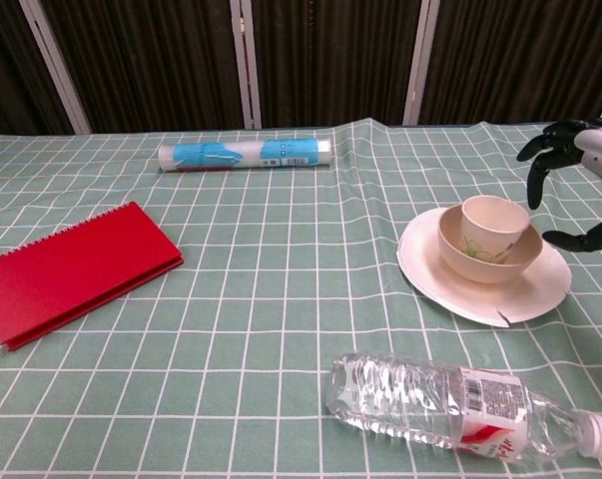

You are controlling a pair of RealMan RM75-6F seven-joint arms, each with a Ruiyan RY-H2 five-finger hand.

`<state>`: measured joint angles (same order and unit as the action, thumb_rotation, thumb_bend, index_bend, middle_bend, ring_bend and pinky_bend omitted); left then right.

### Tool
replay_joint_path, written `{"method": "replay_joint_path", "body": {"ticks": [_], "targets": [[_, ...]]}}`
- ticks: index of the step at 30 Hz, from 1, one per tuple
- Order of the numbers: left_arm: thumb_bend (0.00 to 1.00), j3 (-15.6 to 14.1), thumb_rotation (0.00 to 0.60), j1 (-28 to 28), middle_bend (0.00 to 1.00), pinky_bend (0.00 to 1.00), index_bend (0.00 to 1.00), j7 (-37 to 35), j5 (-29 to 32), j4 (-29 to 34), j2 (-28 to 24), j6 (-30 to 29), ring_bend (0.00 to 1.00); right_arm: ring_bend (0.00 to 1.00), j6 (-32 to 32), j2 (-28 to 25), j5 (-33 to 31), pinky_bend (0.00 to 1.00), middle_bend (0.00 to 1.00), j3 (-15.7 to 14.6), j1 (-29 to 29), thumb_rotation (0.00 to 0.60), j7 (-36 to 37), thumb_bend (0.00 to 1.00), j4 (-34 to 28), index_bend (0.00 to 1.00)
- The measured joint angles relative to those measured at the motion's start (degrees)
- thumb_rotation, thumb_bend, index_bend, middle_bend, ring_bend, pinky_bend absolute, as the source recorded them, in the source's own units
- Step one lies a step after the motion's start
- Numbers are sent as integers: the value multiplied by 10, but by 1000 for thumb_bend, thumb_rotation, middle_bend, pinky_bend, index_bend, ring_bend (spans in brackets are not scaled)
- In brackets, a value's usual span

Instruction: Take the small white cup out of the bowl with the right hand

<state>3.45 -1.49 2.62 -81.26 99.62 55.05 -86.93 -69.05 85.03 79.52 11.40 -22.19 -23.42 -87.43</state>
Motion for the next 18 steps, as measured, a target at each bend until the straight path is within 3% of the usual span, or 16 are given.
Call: {"method": "replay_joint_path", "body": {"ticks": [18], "targets": [[0,0,600,-1,0,0,0,0,2,-1,1,2,0,0,20,35,-33,0,162,0,-30,600,-6,236,32,502]]}}
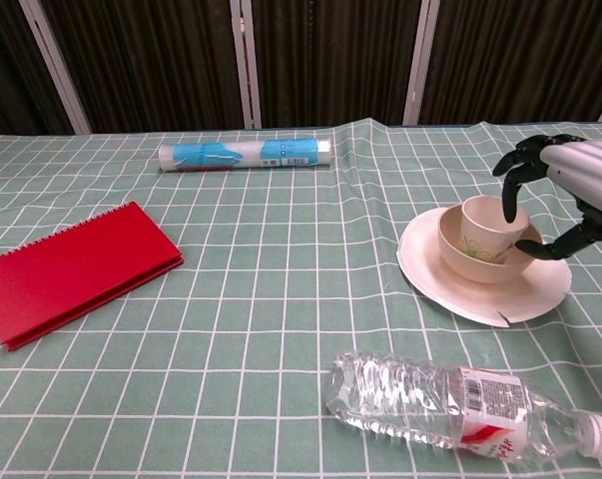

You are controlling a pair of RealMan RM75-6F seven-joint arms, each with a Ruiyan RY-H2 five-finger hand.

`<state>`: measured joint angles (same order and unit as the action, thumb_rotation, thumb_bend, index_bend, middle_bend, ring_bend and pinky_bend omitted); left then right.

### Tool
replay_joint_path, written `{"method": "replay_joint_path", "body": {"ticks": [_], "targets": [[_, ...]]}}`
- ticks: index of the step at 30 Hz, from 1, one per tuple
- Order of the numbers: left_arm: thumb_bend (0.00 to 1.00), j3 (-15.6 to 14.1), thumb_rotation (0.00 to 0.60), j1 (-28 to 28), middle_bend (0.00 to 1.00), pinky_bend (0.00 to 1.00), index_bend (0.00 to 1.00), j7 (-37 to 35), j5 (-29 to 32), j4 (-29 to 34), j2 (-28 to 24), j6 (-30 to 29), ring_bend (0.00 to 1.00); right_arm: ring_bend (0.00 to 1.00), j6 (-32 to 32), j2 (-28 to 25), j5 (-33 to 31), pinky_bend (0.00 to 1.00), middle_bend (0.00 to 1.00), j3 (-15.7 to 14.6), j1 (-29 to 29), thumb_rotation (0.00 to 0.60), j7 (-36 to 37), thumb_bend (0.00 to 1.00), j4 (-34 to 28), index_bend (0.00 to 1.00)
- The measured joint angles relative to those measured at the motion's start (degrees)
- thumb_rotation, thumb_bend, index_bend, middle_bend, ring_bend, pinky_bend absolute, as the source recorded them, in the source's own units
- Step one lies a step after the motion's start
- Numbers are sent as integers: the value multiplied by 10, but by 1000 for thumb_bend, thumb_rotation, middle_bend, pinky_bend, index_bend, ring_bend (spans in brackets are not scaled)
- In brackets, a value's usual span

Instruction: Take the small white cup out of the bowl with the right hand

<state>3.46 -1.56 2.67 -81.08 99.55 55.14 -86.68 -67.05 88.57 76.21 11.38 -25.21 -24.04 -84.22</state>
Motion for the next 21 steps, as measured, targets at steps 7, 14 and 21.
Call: {"method": "replay_joint_path", "body": {"ticks": [7,14,21], "targets": [[0,0,600,-1,0,0,0,0,2,-1,0,3,0,0,9,21,-20,0,171,3,-14,600,-3,236,36,507],[0,-1,600,-1,0,0,0,2,0,0,0,3,0,0,5,27,-22,0,224,-3,-18,600,5,412,43,577],[0,-1,600,-2,0,0,0,2,0,0,0,4,0,0,-3,29,-19,0,253,-9,-18,600,9,494,41,643]]}}
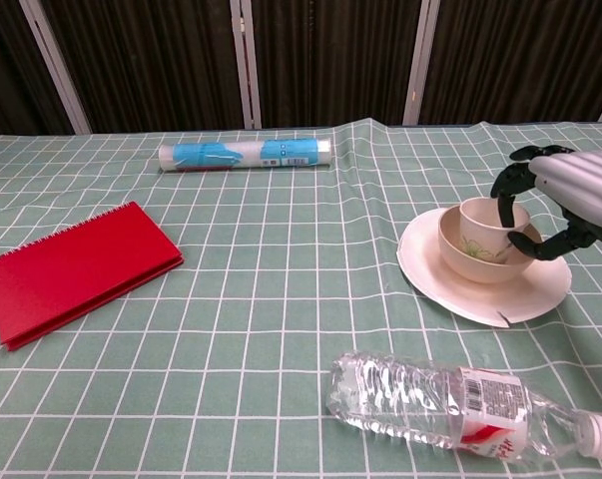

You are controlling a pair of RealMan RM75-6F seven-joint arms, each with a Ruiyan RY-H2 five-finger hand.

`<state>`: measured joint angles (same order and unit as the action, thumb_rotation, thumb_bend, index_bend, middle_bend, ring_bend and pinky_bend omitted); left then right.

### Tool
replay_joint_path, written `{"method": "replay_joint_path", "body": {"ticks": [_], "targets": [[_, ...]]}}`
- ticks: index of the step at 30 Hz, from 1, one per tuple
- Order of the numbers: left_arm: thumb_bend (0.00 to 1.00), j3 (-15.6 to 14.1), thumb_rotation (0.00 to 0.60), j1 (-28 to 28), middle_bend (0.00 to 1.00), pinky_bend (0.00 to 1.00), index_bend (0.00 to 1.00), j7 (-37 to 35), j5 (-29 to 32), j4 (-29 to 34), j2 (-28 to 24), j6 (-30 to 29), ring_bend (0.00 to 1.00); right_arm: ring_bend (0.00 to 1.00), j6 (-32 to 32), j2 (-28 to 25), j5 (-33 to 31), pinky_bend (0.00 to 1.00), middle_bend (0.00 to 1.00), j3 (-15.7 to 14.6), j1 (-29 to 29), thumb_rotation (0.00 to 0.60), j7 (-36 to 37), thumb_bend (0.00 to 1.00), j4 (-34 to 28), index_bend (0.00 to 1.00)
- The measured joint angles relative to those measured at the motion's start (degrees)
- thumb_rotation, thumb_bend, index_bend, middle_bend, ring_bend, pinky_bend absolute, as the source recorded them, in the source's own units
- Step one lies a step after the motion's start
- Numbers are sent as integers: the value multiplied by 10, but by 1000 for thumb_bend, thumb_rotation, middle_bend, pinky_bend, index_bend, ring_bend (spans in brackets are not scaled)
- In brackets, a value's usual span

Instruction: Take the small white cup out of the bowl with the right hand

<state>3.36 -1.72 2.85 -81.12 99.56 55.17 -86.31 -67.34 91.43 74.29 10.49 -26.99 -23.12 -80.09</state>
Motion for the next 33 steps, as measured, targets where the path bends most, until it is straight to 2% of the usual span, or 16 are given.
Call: {"method": "replay_joint_path", "body": {"ticks": [7,15,19,23,33], "targets": [[0,0,600,-1,0,0,0,3,0,0,1,1,0,0,-28,-17,19,0,255,1,4,600,5,483,-23,652],[0,0,600,-1,0,0,0,6,-1,2,2,-1,0,0,-103,-87,51,0,256,20,25,600,23,480,-83,661],[0,-1,600,0,0,0,0,10,-6,5,2,-6,0,0,-113,-119,39,0,256,29,40,600,38,479,-88,662],[0,-1,600,1,0,0,0,12,-7,8,2,-7,0,0,-97,-129,4,0,256,33,48,600,60,473,-65,662],[0,1,600,0,0,0,0,14,-5,12,2,-8,0,0,6,-109,-91,0,256,35,50,600,130,463,74,662]]}}
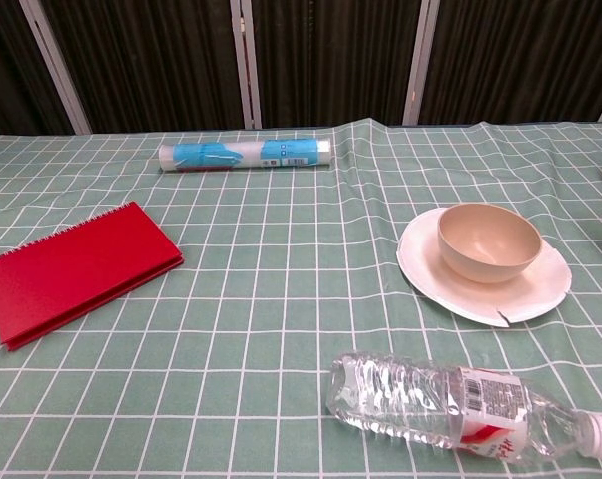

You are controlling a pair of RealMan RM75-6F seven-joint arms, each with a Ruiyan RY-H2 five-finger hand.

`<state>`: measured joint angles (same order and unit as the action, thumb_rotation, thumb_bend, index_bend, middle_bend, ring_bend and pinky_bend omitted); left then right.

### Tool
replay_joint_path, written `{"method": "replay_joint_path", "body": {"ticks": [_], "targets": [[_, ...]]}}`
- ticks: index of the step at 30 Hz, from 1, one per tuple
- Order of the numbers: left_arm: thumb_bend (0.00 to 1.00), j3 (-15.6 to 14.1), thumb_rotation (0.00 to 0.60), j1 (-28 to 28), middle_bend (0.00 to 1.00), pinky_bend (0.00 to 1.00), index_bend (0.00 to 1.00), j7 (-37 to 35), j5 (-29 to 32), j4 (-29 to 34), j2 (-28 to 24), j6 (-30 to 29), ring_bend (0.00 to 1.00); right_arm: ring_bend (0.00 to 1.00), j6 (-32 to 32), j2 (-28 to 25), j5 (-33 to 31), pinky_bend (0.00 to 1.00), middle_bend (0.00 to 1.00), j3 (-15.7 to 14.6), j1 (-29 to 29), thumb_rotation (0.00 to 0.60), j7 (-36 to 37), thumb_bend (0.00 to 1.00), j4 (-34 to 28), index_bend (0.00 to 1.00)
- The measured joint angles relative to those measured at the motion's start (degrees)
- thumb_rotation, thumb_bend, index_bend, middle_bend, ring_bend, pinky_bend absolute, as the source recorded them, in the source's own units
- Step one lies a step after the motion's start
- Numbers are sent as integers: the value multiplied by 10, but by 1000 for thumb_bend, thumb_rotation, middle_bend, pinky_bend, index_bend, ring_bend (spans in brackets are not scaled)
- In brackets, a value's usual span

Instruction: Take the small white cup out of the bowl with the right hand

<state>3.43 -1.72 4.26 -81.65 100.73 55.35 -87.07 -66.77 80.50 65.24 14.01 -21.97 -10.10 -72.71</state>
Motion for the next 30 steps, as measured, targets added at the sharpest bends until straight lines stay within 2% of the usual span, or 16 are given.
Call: {"method": "replay_joint_path", "body": {"ticks": [6,17,19,21,22,24,25,27,30], "targets": [[0,0,600,0,0,0,0,-3,1,-1,-1,1,0,0,27,19,-22,0,256,-1,-4,600,13,446,35,662],[0,0,600,0,0,0,0,-6,-1,-3,-1,0,0,0,50,34,-43,0,256,-9,-8,600,-9,398,47,662],[0,0,600,1,0,0,0,-7,0,-3,-2,0,0,0,52,34,-43,0,242,-13,-8,600,-13,378,44,662],[0,0,600,0,0,0,0,-8,0,-3,-2,0,0,0,53,33,-43,0,180,-14,-8,600,-16,332,43,648],[0,0,600,0,0,0,0,-8,0,-3,-2,0,0,0,54,32,-43,0,145,-15,-8,600,-17,313,41,621],[0,0,600,0,0,0,0,-7,-1,-3,-1,0,0,0,57,27,-43,0,37,-17,-7,600,-18,261,34,440],[0,0,600,0,0,0,0,-8,-1,-3,-1,0,0,0,58,24,-43,0,15,-18,-7,600,-18,247,30,366],[0,0,600,1,0,0,0,-9,-1,-3,-2,-1,0,0,57,18,-41,0,0,-19,-5,600,-18,211,19,169],[0,1,600,1,0,0,0,-9,-1,-3,-2,-2,0,0,42,9,-33,0,0,-18,-2,600,-17,181,0,19]]}}
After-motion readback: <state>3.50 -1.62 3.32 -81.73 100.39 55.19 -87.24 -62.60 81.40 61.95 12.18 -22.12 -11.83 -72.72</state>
